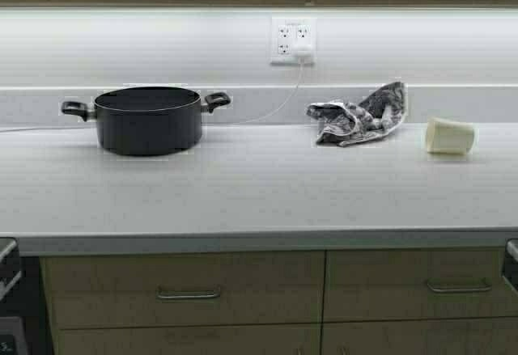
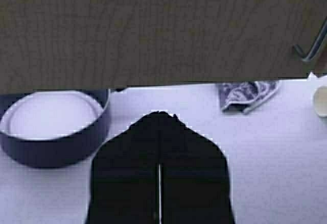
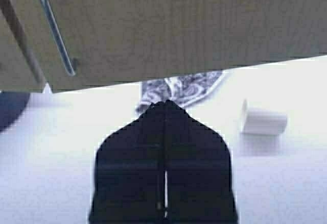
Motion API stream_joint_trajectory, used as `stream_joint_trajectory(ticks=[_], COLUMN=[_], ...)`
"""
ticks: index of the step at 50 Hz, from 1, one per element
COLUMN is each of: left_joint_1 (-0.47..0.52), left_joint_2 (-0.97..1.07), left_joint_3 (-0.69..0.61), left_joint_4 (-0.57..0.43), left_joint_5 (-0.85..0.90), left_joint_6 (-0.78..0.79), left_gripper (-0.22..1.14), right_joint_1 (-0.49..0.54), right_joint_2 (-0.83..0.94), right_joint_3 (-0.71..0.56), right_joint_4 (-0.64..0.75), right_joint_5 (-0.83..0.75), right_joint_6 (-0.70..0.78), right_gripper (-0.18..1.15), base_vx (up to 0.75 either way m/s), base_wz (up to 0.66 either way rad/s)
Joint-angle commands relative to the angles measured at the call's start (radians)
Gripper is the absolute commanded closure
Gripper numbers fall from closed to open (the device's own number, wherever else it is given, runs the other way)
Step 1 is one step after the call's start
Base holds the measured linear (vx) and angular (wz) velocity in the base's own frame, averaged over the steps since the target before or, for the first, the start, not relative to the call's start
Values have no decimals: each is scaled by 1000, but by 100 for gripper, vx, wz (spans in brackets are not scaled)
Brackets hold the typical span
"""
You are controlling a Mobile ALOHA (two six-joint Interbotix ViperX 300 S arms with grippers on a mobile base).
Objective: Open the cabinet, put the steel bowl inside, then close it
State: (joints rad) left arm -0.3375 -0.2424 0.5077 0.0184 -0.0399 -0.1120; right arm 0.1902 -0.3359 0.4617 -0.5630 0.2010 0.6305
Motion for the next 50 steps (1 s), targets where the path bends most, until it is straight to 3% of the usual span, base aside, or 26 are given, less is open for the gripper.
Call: stream_joint_trajectory(ticks=[1,50], left_joint_1=[0,0], left_joint_2=[-20,-11], left_joint_3=[-5,26], left_joint_4=[0,-2], left_joint_5=[-8,-34], left_joint_6=[2,-5], left_gripper=[87,87], right_joint_1=[0,0], right_joint_2=[-20,-26], right_joint_3=[-3,26], right_joint_4=[0,-2], right_joint_5=[-6,5], right_joint_6=[-3,-3], right_gripper=[91,91], base_vx=[0,0], base_wz=[0,0])
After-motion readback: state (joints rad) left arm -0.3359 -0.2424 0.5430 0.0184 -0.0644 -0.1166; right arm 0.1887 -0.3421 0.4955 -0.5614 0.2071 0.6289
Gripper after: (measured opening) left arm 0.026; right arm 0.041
